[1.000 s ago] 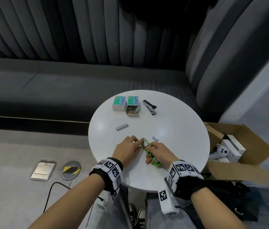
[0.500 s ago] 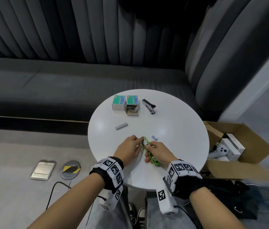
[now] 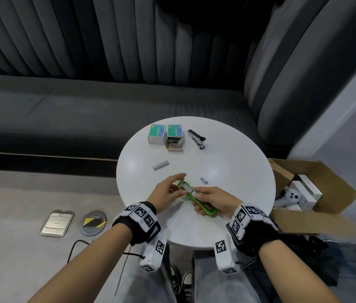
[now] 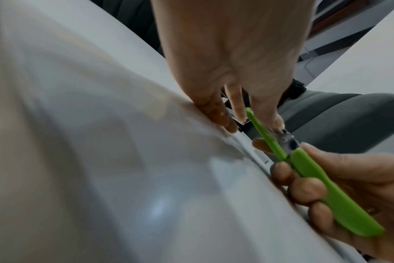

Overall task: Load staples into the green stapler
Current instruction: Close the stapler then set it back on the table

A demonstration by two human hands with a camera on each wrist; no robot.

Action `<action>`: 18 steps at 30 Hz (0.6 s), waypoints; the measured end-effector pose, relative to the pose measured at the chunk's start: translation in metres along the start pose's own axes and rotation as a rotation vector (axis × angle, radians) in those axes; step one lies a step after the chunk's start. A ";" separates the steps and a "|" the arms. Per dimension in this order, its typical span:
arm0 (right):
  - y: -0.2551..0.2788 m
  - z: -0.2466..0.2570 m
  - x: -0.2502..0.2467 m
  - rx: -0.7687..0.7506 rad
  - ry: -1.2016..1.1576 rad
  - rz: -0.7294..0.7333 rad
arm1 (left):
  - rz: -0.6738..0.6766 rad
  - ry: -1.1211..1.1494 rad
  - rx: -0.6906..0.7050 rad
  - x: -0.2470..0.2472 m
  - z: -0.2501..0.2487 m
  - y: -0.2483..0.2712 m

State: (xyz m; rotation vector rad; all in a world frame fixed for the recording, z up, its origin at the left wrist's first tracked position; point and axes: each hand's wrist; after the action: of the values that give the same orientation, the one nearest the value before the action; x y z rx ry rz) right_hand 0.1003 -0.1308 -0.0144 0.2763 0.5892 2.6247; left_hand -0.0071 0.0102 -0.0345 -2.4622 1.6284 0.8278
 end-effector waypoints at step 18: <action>-0.005 -0.023 -0.016 -0.232 0.053 -0.285 | -0.191 0.157 -0.086 0.009 0.015 -0.004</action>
State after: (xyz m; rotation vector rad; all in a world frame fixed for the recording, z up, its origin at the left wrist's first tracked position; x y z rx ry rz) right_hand 0.1100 -0.1422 -0.0382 0.0458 0.3098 2.3988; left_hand -0.0073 0.0098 -0.0521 -2.7522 1.3980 0.7098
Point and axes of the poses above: each hand's wrist, its own y-axis away from the middle knuckle, its own x-axis out of the palm, z = x × y, and after that the axes turned 7 degrees about -x, right-handed
